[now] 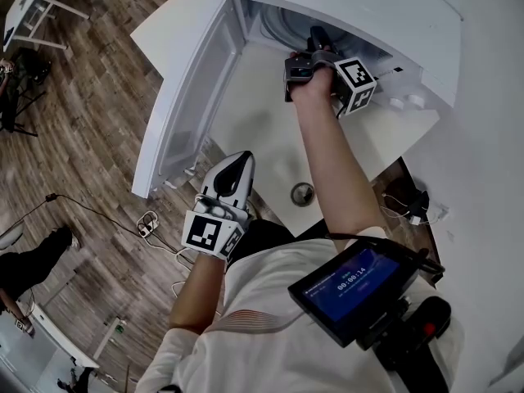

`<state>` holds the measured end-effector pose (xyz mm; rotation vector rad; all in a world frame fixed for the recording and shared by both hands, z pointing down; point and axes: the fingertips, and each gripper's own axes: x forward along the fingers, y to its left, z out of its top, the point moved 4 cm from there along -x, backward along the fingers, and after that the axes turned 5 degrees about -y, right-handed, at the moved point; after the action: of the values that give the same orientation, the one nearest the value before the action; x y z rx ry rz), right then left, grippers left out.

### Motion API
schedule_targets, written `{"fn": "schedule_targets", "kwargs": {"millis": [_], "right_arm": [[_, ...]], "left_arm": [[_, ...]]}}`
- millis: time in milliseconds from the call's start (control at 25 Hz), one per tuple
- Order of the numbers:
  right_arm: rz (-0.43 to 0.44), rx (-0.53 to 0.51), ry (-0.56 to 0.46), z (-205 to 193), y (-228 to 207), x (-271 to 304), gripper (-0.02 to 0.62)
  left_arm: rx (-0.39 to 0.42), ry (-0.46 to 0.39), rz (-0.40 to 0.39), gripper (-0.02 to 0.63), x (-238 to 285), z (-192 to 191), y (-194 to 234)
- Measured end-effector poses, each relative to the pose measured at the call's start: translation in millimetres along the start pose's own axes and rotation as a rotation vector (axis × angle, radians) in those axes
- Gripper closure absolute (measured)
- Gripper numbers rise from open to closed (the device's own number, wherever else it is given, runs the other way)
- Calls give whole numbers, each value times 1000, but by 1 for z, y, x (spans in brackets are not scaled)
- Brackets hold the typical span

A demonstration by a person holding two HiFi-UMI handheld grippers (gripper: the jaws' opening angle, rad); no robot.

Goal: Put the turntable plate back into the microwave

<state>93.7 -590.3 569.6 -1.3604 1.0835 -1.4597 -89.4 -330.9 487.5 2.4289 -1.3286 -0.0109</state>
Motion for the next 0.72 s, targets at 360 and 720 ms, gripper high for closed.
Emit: {"fn": "schedule_targets", "kwargs": {"millis": [360,720], "right_arm": [[-58,-23,135,-8,-2,0,453],[-53,-6,247,-24,-9,-1,453]], "left_arm": [[-6,0,-5,597,-1,0,0],[-6,7,-8,597,-1,-2,0]]}}
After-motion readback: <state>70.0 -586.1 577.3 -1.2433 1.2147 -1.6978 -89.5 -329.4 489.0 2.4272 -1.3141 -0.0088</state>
